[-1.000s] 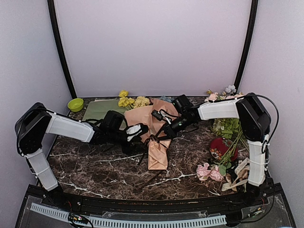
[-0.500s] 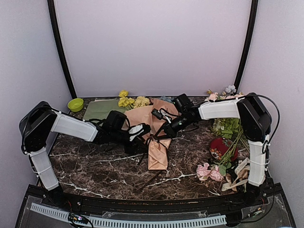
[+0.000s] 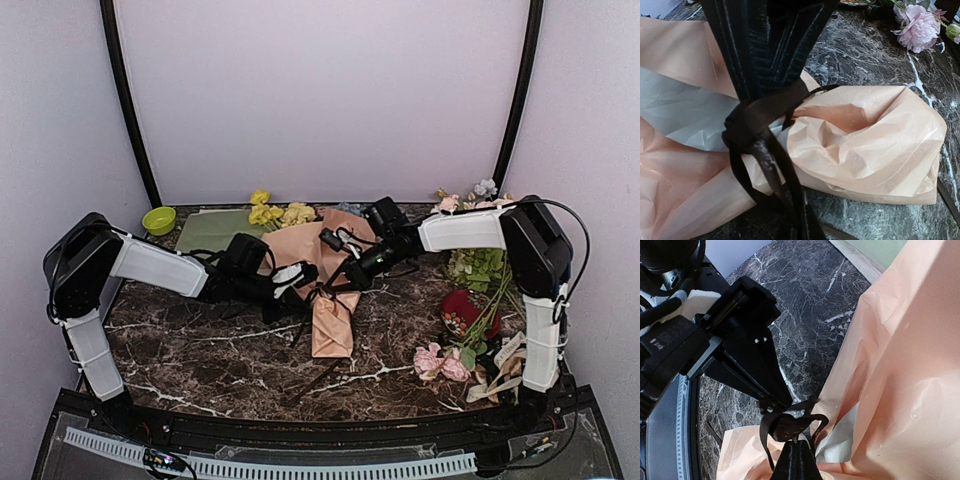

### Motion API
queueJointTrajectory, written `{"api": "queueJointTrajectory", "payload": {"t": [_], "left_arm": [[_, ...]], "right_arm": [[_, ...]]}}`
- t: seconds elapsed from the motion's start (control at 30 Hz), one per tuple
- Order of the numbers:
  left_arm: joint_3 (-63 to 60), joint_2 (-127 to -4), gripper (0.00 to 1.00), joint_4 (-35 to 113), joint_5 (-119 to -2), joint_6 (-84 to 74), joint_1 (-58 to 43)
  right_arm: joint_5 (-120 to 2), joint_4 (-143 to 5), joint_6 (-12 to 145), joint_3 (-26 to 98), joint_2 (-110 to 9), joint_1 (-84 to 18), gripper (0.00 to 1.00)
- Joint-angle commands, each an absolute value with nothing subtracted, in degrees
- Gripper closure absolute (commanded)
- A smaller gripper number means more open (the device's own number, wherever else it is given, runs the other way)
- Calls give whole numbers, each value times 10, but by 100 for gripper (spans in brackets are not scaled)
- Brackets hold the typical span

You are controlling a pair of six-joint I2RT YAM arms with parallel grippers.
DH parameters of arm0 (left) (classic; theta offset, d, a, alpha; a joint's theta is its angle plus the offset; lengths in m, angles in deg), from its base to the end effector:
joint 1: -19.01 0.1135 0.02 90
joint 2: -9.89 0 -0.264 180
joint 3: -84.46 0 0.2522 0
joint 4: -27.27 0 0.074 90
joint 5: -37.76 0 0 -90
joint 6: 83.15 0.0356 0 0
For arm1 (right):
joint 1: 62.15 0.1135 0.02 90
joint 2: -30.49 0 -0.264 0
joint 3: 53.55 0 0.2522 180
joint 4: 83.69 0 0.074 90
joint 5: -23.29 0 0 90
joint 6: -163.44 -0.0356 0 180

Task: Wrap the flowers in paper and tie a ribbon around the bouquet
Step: Pick up the left side of the half-tied ribbon from the folded bouquet, then tie the half-tied ribbon around the folded bouquet.

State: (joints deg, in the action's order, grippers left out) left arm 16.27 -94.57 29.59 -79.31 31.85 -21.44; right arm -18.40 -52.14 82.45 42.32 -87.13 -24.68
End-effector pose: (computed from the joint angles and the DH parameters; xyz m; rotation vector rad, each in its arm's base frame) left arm 0.2725 -0.2536 0.1540 1.4210 1.7340 -0.6753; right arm 0.3291 0.2857 0.1756 -1.2980 2.1016 1.2613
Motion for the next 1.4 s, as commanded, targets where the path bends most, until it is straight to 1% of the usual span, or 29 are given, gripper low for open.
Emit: {"api": "queueJointTrajectory", "payload": {"t": [0.0, 0.6, 1.0, 1.37], "left_arm": [[155, -941, 100, 318, -785, 317, -216], [203, -917, 100, 336, -671, 284, -208], [215, -922, 100, 338, -662, 253, -195], [211, -930, 100, 343, -655, 223, -179]], "right_arm": [[-219, -555, 797, 408, -828, -244, 100], [-313, -602, 702, 290, -754, -286, 100], [-340, -587, 672, 181, -683, -312, 100], [-345, -585, 643, 115, -674, -348, 100]]}}
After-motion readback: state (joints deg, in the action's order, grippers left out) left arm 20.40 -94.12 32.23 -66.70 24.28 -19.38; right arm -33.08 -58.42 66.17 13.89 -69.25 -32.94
